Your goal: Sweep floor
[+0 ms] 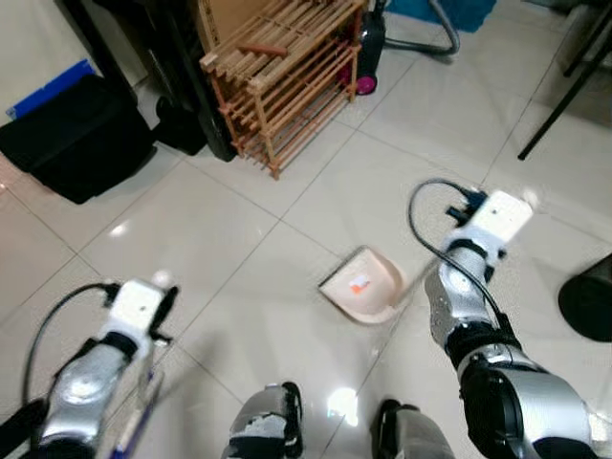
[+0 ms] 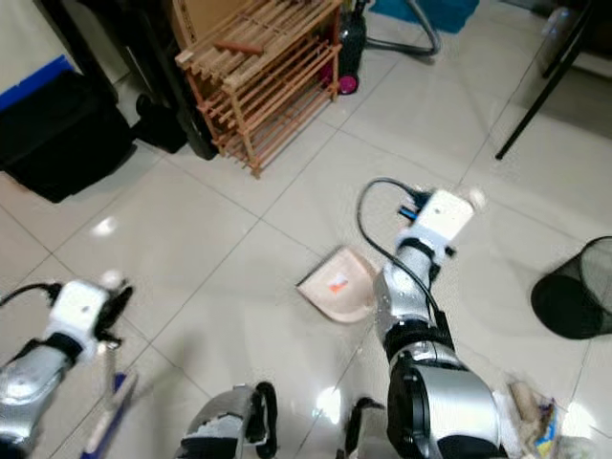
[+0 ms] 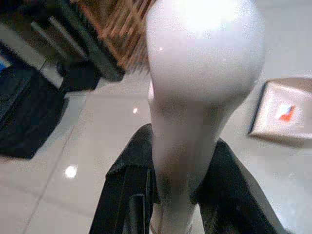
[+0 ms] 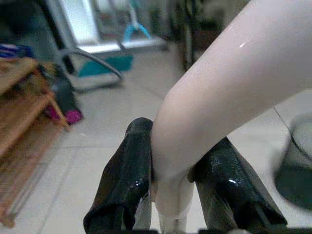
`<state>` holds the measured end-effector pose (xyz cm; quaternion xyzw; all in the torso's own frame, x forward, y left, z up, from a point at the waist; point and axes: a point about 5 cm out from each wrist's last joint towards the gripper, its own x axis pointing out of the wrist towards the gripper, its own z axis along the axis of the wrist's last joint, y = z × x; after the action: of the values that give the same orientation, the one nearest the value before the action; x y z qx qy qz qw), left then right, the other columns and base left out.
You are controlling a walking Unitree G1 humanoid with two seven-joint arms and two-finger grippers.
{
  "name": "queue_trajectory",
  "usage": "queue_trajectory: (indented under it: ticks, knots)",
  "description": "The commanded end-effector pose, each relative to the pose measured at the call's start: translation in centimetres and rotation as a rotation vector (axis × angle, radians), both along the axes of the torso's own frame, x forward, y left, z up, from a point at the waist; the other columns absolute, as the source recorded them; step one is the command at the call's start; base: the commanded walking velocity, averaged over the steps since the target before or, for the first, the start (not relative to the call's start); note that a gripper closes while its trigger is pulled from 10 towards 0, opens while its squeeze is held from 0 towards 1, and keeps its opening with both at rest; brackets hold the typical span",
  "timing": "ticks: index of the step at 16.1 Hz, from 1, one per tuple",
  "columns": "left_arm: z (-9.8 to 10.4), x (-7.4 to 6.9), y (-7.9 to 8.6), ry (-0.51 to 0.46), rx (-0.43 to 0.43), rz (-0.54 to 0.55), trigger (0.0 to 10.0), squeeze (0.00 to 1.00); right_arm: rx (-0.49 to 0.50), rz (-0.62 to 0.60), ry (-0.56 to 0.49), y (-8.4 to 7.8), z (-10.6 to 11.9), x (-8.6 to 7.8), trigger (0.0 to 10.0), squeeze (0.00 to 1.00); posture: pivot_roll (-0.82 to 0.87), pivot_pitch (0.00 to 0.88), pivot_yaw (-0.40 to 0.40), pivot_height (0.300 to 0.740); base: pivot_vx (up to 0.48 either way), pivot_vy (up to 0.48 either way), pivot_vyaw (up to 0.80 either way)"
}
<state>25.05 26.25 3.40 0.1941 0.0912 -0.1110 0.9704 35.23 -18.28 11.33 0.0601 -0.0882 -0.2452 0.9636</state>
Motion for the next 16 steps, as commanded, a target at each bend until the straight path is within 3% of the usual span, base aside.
queue_trajectory:
  ticks: [1, 2, 3, 4, 5, 7, 8, 12, 13, 15, 16]
  knots:
    - [-0.4, -0.5, -0.3, 0.001, -0.01, -0.01, 10.0, 0.0, -0.051, 0.029, -0.098, -0.1, 1.7, 0.3, 0.0, 0.0, 0.17, 0.151, 0.069, 0.74, 0.0, 0.0, 0.0]
    - [0.3, 0.0, -1.0, -0.047, -0.037, -0.033, 10.0, 0.0, -0.099, 0.071, -0.137, -0.2, 2.3, 0.2, 0.0, 0.0, 0.14, 0.13, 0.064, 0.74, 0.0, 0.0, 0.0]
    - [4.5, 2.3, -4.0, -0.187, 0.045, -0.11, 10.0, 0.0, -0.138, 0.114, -0.163, -0.4, 2.8, 0.1, 0.0, 0.0, 0.12, 0.113, 0.059, 0.74, 0.0, 0.0, 0.0]
    - [7.5, 3.8, -6.4, -0.28, 0.055, -0.142, 10.0, 0.0, -0.168, 0.162, -0.161, -0.3, 3.1, 0.2, 0.0, 0.0, 0.1, 0.099, 0.051, 0.74, 0.0, 0.0, 0.0]
    - [7.8, 4.3, -6.8, -0.294, 0.045, -0.149, 10.0, 0.0, -0.18, 0.19, -0.159, -0.2, 3.2, 0.2, 0.0, 0.0, 0.09, 0.091, 0.048, 0.74, 0.0, 0.0, 0.0]
    - [8.9, 6.0, -8.7, -0.37, -0.213, -0.228, 10.0, 0.0, -0.254, 0.289, -0.12, 0.3, 2.9, 0.1, 0.0, 0.0, 0.06, 0.063, 0.038, 0.74, 0.0, 0.0, 0.0]
    - [9.4, 6.4, -9.2, -0.383, -0.217, -0.25, 10.0, 0.0, -0.291, 0.303, -0.102, 0.2, 2.5, -0.4, 0.0, 0.0, 0.06, 0.055, 0.035, 0.74, 0.0, 0.0, 0.0]
    - [10.8, 6.8, -10.3, -0.376, -0.27, -0.247, 10.0, 0.0, -0.358, 0.313, -0.062, -0.4, 1.5, -1.8, 0.0, 0.0, 0.03, 0.017, 0.036, 0.74, 0.0, 0.0, 0.0]
    - [11.1, 6.2, -10.8, -0.335, -0.223, -0.189, 10.0, 0.0, -0.405, 0.341, -0.043, -0.3, 1.3, -2.2, 0.0, 0.0, 0.02, 0.012, 0.039, 0.74, 0.0, 0.0, 0.0]
    - [10.1, 5.6, -9.6, -0.39, -0.284, -0.167, 10.0, 0.0, -0.364, 0.354, -0.003, -0.5, 0.7, -2.9, 0.0, 0.0, 0.02, 0.013, 0.041, 0.74, 0.0, 0.0, 0.0]
    - [9.9, 4.8, -8.8, -0.323, -0.233, -0.116, 10.0, 0.0, -0.339, 0.367, 0.014, -0.5, 0.5, -2.9, 0.0, 0.0, 0.02, 0.016, 0.038, 0.74, 0.0, 0.0, 0.0]
